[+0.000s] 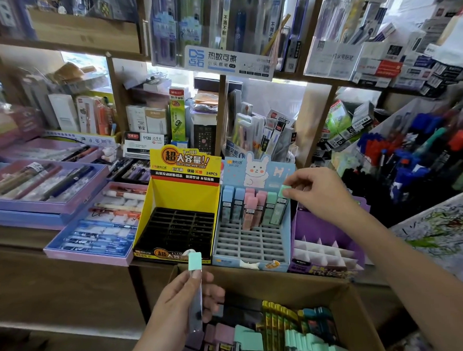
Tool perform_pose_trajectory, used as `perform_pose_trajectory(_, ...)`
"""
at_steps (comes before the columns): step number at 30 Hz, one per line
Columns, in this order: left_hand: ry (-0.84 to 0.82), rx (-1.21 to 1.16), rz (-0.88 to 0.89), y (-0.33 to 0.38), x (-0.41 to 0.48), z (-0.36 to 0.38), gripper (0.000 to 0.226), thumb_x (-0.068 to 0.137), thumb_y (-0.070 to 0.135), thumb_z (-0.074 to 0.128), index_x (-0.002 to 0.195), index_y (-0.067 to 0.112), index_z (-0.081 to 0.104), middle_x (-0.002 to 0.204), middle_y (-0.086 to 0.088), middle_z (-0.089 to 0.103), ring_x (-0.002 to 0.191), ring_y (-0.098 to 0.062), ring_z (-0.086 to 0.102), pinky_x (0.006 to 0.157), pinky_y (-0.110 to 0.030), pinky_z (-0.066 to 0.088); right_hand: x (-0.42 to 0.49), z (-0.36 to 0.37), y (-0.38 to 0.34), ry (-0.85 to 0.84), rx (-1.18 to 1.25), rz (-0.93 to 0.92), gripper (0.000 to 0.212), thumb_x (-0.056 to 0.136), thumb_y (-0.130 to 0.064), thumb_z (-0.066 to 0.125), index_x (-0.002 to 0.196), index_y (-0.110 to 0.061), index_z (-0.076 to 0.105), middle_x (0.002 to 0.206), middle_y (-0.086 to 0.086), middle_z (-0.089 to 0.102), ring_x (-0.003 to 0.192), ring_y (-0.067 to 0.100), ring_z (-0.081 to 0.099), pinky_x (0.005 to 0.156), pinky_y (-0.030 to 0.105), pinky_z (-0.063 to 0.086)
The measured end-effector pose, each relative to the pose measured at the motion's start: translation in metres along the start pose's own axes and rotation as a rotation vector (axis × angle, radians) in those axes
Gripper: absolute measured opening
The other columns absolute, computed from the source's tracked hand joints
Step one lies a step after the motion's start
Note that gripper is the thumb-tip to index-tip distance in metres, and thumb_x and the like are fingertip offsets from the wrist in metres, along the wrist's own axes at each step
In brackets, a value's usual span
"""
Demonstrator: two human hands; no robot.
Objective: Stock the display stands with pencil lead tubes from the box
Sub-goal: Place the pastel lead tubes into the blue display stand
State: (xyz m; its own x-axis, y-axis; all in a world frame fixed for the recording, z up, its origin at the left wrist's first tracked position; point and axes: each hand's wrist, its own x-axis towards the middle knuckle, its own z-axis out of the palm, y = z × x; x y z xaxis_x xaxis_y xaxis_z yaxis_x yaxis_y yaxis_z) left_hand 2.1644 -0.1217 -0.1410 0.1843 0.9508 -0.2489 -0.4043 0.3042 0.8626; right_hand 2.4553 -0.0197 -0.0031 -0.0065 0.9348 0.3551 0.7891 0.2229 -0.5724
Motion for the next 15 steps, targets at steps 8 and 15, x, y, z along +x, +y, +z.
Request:
perform_pose_trajectory(8, 0.008, 0.027, 0.001, 0.0, -0.003, 0.002, 0.032, 0.1, 0.021, 0.049, 0.104, -0.009, 0.06, 0.074, -0.024, 0.067, 0.052, -0.025, 0.059, 0.041, -0.027, 0.041, -0.001, 0.005, 0.012, -0.016, -0.106, -0.009, 0.007, 0.082, -0.02, 0.086, 0.086, -0.021, 0.08, 0.079, -0.013, 0.069, 0.076, -0.009, 0.058, 0.067, 0.001, 0.04)
perform_pose_trajectory(15, 0.013, 0.034, 0.001, 0.001, -0.002, 0.004, 0.031, 0.101, 0.019, 0.048, 0.103, -0.009, 0.06, 0.073, -0.025, 0.066, 0.052, -0.026, 0.057, 0.041, -0.028, 0.04, -0.001, 0.004, 0.013, -0.067, -0.116, -0.025, 0.008, 0.083, -0.021, 0.084, 0.084, -0.025, 0.078, 0.083, -0.013, 0.072, 0.08, -0.004, 0.062, 0.067, 0.007, 0.038)
